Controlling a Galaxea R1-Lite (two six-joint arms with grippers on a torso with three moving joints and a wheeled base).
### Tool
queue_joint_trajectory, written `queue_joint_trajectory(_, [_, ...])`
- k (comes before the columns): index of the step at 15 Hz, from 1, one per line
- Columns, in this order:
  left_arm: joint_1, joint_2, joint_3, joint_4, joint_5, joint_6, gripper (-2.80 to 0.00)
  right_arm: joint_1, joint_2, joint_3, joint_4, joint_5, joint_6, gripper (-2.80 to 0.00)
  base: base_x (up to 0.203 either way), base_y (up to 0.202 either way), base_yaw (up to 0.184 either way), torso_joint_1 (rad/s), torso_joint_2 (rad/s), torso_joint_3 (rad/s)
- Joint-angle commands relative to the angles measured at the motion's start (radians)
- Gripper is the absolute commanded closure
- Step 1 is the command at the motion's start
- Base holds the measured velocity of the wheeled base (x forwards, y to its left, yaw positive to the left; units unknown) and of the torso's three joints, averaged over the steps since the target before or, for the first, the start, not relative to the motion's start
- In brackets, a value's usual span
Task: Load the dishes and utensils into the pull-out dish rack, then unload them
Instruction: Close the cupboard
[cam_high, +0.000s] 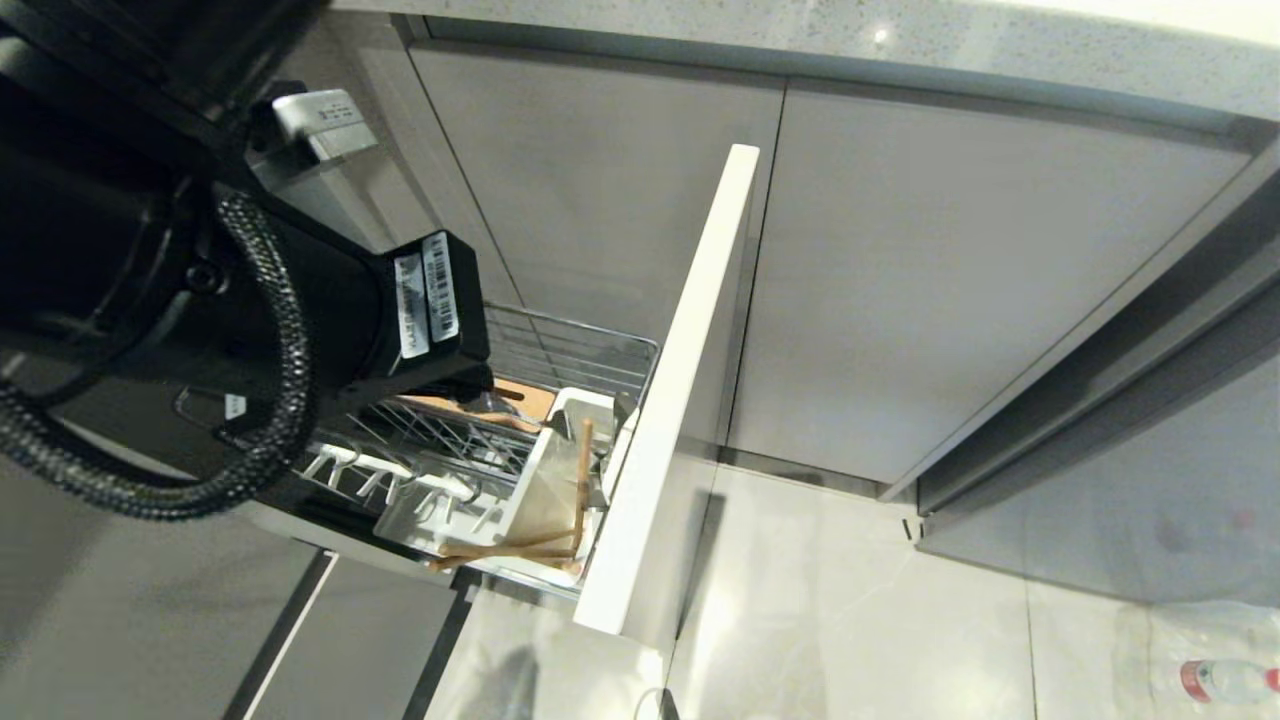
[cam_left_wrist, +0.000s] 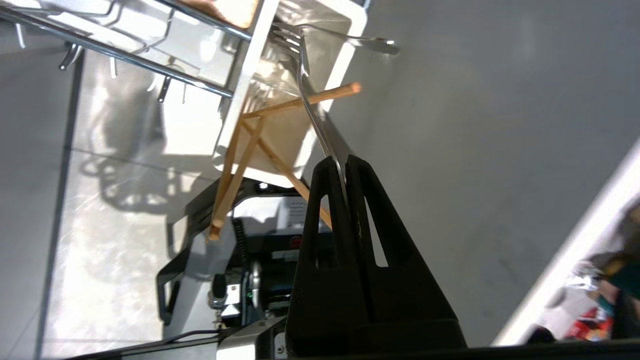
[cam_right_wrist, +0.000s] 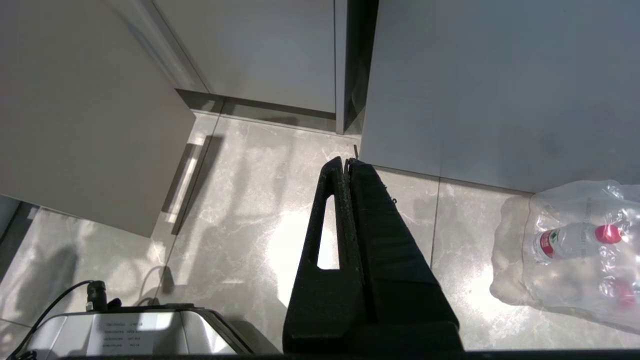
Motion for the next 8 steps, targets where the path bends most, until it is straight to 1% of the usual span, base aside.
queue_joint_trajectory(1, [-0.011, -0.029, -0.003, 0.005, 0.004, -0.006, 0.0, 0.0, 0.0, 0.002, 0.0, 0.0, 0.001, 0.0, 0.0, 0.0, 0.0, 0.0, 0.0, 0.0])
queue_joint_trajectory(8, [-0.028, -0.096, -0.036, 0.011, 0.007, 0.0, 0.0, 0.0, 0.0, 0.002, 0.0, 0.0, 0.001, 0.0, 0.0, 0.0, 0.0, 0.0, 0.0, 0.0])
